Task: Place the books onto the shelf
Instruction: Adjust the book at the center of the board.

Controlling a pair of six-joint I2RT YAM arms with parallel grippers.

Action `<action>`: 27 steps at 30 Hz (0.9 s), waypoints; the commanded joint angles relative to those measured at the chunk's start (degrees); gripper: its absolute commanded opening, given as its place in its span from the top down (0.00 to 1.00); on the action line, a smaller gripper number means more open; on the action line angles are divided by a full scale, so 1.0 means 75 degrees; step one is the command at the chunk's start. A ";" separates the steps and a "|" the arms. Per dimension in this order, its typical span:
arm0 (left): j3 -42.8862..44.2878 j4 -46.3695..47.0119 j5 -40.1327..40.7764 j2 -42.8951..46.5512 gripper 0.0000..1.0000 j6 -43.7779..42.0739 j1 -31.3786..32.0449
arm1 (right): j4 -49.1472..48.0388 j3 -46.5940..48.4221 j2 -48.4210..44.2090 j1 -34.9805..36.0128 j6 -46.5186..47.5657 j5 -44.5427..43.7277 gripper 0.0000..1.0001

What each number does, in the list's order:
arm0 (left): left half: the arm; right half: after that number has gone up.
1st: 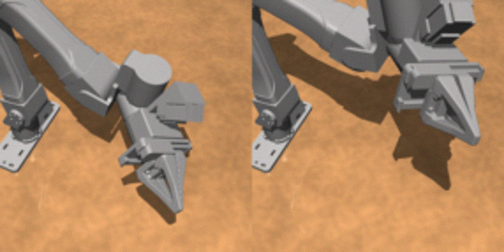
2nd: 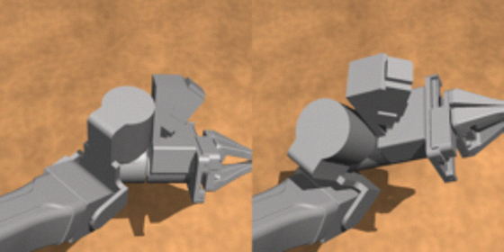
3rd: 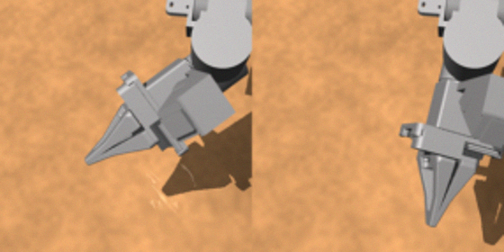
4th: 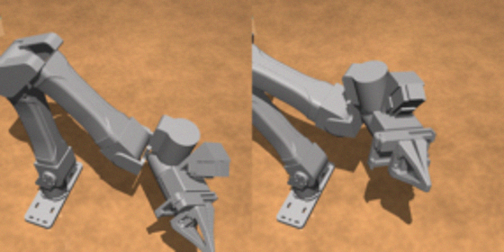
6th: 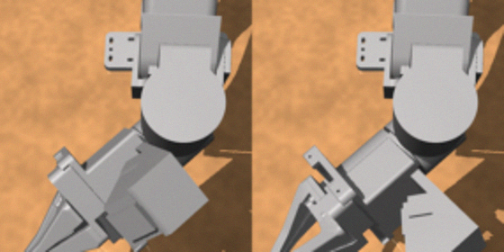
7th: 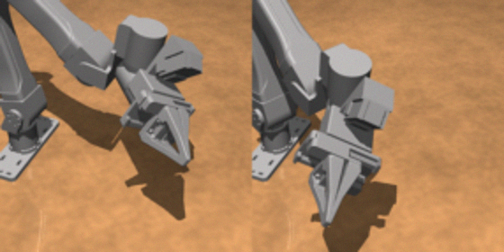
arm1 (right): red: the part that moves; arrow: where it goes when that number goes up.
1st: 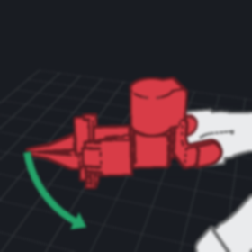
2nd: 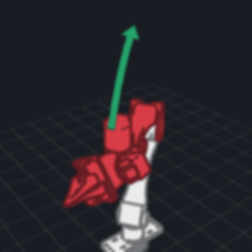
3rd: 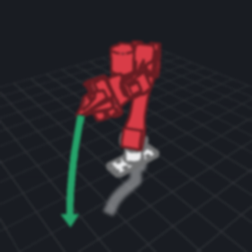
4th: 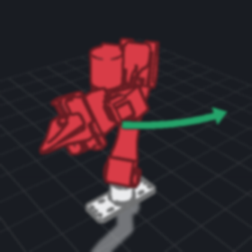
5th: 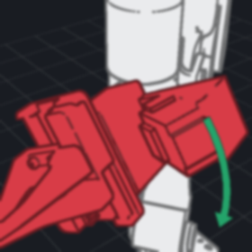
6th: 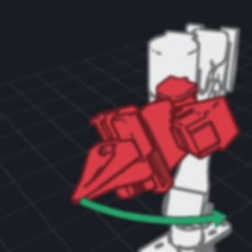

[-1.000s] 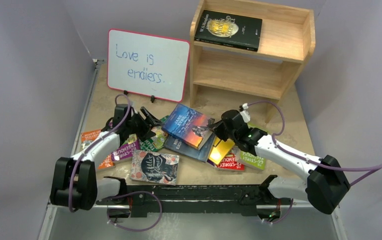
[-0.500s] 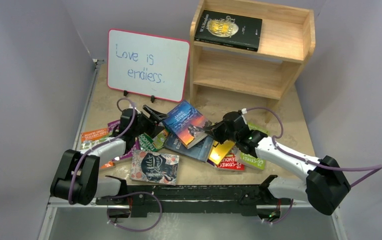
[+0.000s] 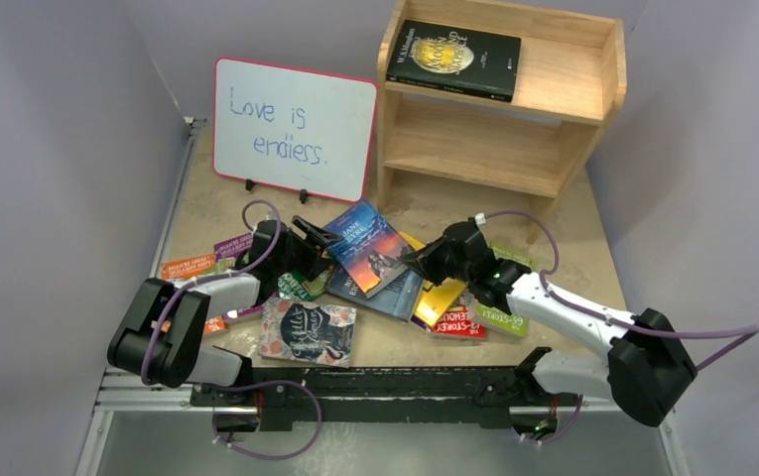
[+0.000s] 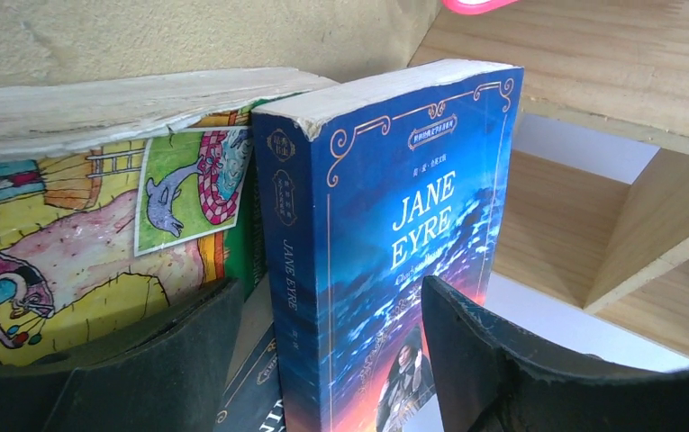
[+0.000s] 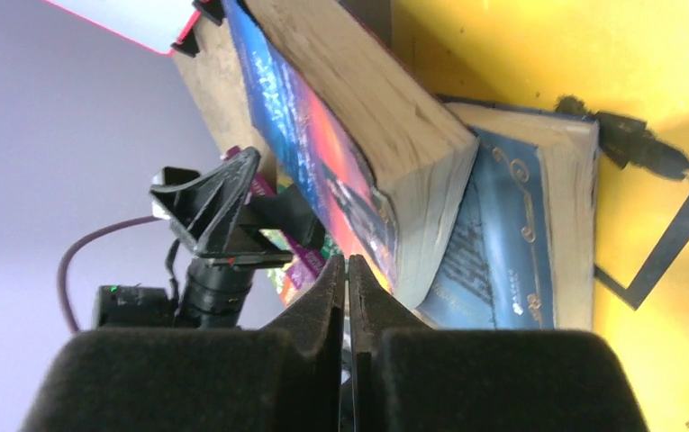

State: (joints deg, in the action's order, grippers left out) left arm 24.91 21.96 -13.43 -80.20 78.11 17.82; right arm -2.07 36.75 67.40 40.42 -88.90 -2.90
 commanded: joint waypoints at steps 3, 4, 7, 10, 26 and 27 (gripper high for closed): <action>0.0132 -0.0033 0.0587 -0.0355 0.29 -0.0308 0.0036 | 0.1173 0.1093 0.0737 -0.0011 0.2198 -0.1424 0.56; 0.0156 0.0083 0.0524 -0.0447 0.29 -0.0293 0.0036 | 0.1287 0.1191 0.0831 -0.0011 0.2368 -0.1617 0.51; 0.0136 0.0320 0.0461 -0.0632 0.30 -0.0289 0.0030 | 0.1273 0.1410 0.1026 -0.0003 0.3413 -0.1831 0.33; 0.0105 0.0568 0.0321 -0.0796 0.31 -0.0374 0.0033 | 0.0965 0.1512 0.1252 -0.0018 0.4141 -0.1579 0.27; -0.0373 0.3286 -0.0773 -0.1946 0.52 -0.0101 0.0037 | 0.1446 0.2054 0.2625 -0.0014 0.4200 -0.1172 0.49; -0.0414 0.3558 -0.0869 -0.1976 0.54 -0.0011 0.0037 | 0.1424 0.2042 0.2628 -0.0022 0.4210 -0.1172 0.51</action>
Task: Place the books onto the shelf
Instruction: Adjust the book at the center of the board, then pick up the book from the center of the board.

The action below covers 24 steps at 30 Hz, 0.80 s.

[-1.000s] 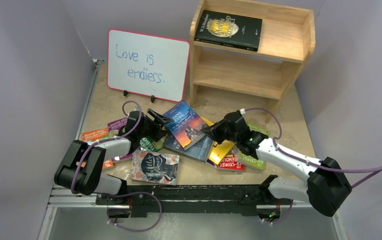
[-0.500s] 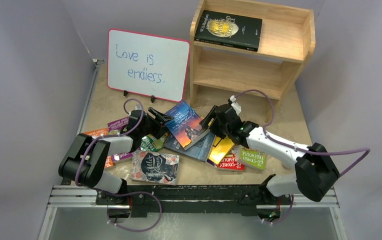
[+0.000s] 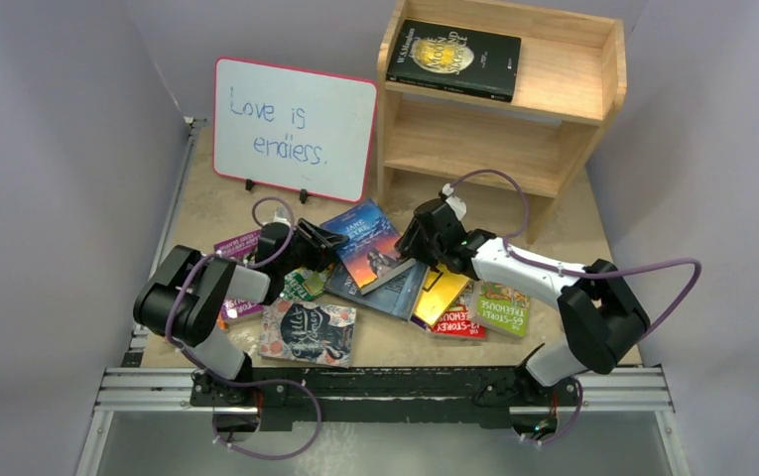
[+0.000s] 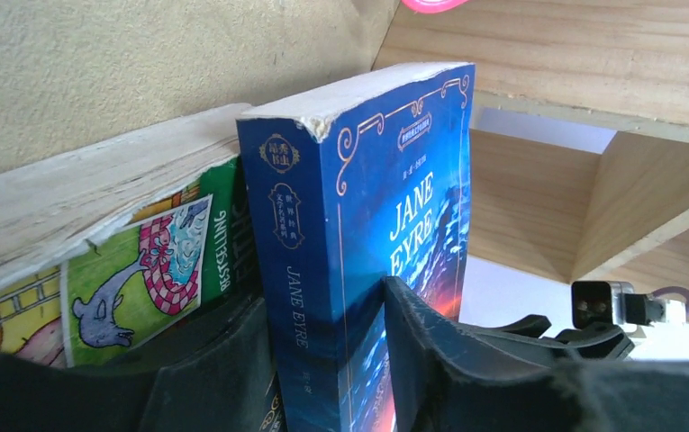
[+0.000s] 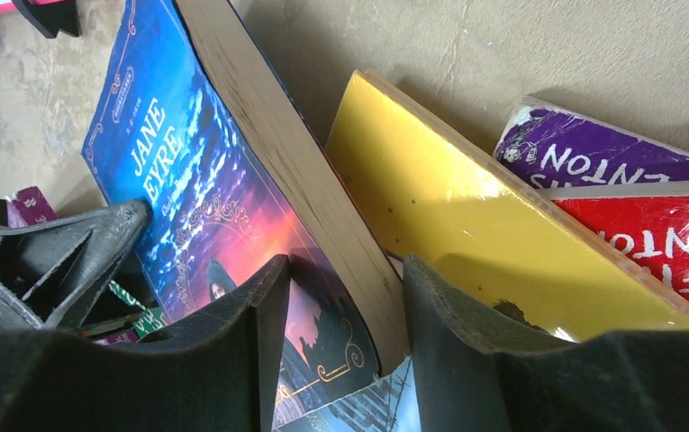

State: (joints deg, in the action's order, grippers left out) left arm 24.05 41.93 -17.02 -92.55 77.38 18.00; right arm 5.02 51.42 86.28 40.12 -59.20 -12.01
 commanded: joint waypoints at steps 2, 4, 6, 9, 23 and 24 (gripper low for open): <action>-0.0341 0.1268 -0.0467 -0.0356 0.64 0.0226 0.0007 | 0.0420 0.0059 0.0100 0.0028 0.0282 0.0091 0.51; -0.0359 0.1386 -0.0465 -0.0245 0.76 0.0282 0.0006 | 0.0312 -0.0006 0.0033 0.0021 0.0307 0.0149 0.52; -0.0382 0.1331 -0.0434 -0.0012 0.90 0.0298 0.0003 | 0.0182 -0.0081 -0.0130 0.0018 0.0364 0.0183 0.51; -0.0352 0.0826 -0.0299 0.0704 1.00 0.0213 0.0002 | -0.0340 -0.0362 -0.0687 -0.0009 0.0564 0.0374 0.45; 0.1857 -0.4801 0.1595 0.5495 1.00 -0.1262 -0.0009 | -0.1554 -0.0475 -0.3371 -0.0104 0.0890 0.1573 0.15; 0.2045 -0.4980 0.1708 0.5700 1.00 -0.1204 -0.0009 | -0.1756 -0.0503 -0.3485 -0.0104 0.0792 0.1834 0.14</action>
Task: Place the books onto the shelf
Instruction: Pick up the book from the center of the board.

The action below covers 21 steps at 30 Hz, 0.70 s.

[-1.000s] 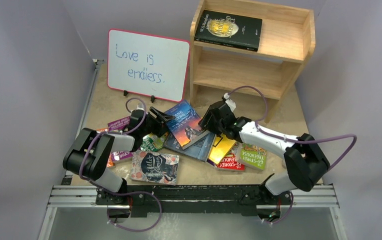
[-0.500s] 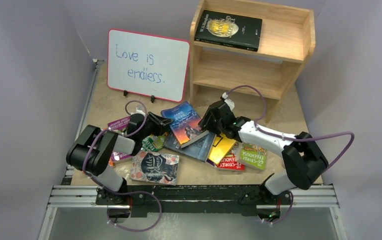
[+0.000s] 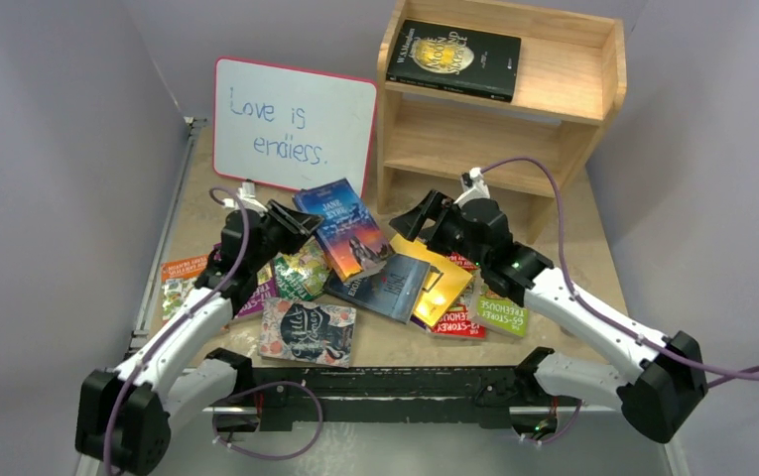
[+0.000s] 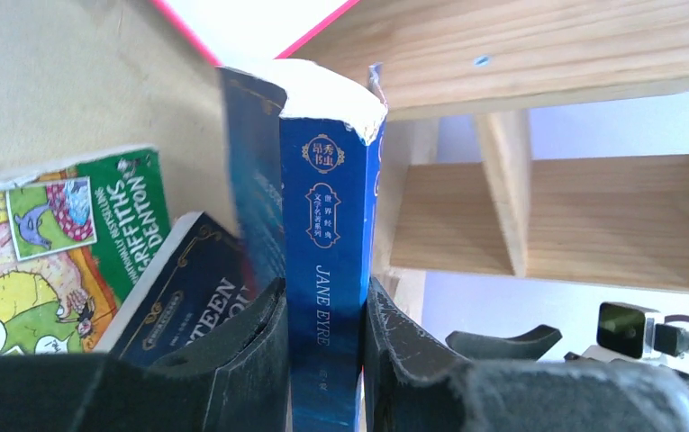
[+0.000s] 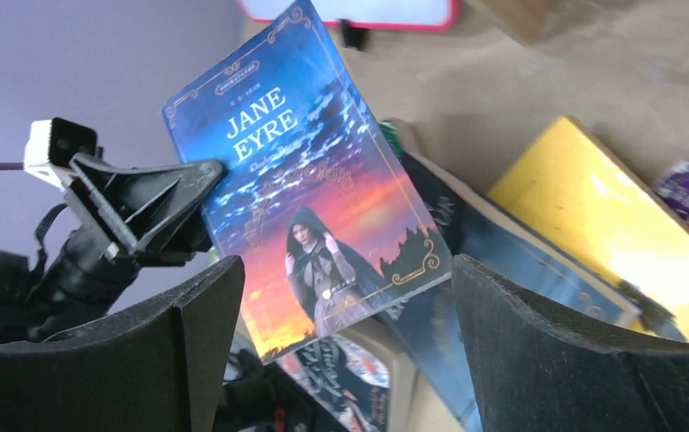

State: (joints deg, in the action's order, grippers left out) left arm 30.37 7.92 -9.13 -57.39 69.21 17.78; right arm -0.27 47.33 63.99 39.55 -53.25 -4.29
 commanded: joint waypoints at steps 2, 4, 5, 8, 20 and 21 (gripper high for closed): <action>0.1550 -0.0630 0.0847 0.1337 1.00 0.0078 0.0020 | -0.1408 0.0049 -0.0671 -0.0027 -0.0234 0.1208 0.12; 0.1877 -0.0635 0.1011 0.1578 1.00 0.0316 0.0014 | -0.1766 0.0122 -0.0694 -0.0035 -0.0457 0.1529 0.11; 0.2062 -0.0635 0.1112 0.1655 1.00 0.0408 0.0019 | -0.2001 0.0178 -0.0667 -0.0029 -0.0629 0.1596 0.11; 0.2574 -0.0524 0.1293 0.1767 1.00 0.0693 0.0020 | -0.2525 0.0374 -0.0458 -0.0021 -0.1299 0.2236 0.09; 0.3553 0.0442 0.1253 0.1581 1.00 0.1679 0.0020 | -0.4332 0.0963 0.0626 0.0540 -0.3014 0.2672 0.05; 0.3548 0.0486 0.1252 0.1581 1.00 0.1752 0.0020 | -0.4443 0.0966 0.0686 0.0544 -0.3177 0.2646 0.05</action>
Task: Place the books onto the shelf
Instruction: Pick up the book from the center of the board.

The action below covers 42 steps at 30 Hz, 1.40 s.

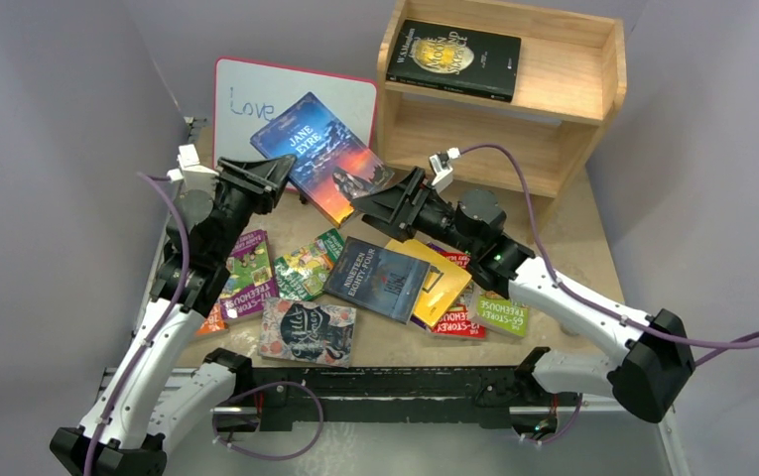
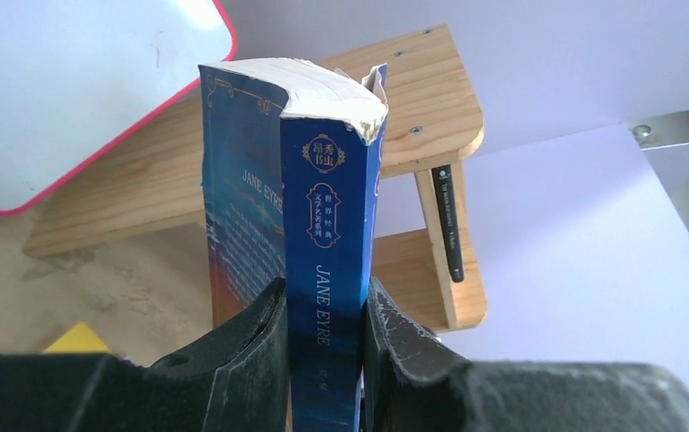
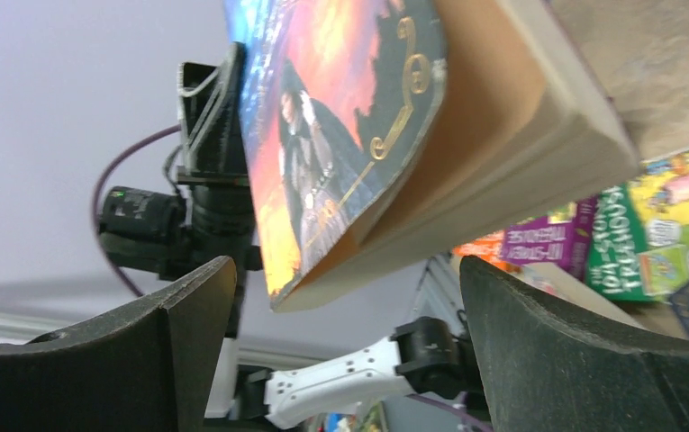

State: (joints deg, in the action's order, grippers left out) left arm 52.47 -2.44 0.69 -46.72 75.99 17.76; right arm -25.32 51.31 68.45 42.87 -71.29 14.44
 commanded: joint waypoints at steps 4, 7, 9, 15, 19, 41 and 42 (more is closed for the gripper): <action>0.0561 0.2019 -0.0227 0.0186 1.00 0.1221 0.0029 | -0.1252 0.0380 0.0166 0.0159 -0.1240 -0.0232 0.05; 0.0505 0.2222 -0.0221 0.0238 1.00 0.1558 0.0023 | -0.0994 0.0269 0.0107 0.0194 -0.1700 -0.0616 0.06; 0.0472 0.2386 -0.0179 0.0252 1.00 0.1721 0.0023 | -0.0823 0.0189 0.0066 0.0203 -0.1957 -0.0825 0.06; 0.0624 0.2283 -0.0177 0.0178 1.00 0.1469 0.0023 | 0.0370 0.0374 -0.0115 0.0203 -0.1808 -0.1294 0.06; 0.0589 0.2351 -0.0231 0.0207 1.00 0.1449 0.0023 | 0.0630 0.0543 -0.0112 0.0210 -0.1635 -0.1415 0.05; 0.0076 0.2258 -0.0371 0.0666 1.00 0.2177 0.0023 | -0.0461 0.0527 -0.0254 0.0210 -0.2636 -0.2115 0.30; 0.0001 0.2237 -0.0392 0.0695 1.00 0.2202 0.0023 | -0.0556 0.0579 -0.0223 0.0202 -0.2627 -0.2102 0.33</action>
State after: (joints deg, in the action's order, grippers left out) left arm 51.83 1.37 -0.56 -44.62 87.94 17.76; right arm -23.24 53.93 68.12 44.36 -90.13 0.89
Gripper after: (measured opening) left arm 0.276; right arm 0.716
